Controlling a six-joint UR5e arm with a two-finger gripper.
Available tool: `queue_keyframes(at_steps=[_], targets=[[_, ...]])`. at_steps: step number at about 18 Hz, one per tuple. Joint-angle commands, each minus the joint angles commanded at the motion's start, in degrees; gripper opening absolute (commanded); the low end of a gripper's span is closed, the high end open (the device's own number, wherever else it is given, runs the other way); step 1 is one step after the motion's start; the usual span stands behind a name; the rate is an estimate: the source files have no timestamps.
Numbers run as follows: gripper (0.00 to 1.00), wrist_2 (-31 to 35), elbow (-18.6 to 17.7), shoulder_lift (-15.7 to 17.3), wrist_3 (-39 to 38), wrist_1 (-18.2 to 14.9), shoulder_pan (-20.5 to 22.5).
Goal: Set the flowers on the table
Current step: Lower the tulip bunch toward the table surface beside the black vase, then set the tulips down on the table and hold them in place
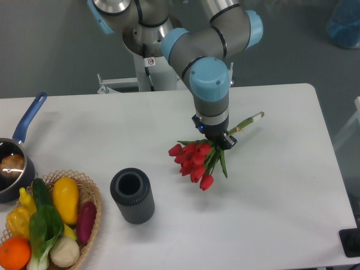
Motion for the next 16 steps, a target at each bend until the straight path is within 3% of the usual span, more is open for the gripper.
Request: queue_keyframes(at_steps=[8, 16], targets=[[0.34, -0.18, -0.17, -2.72, -0.09, 0.09, -0.18], [0.34, -0.26, -0.17, -2.90, 0.00, 0.00, -0.18]])
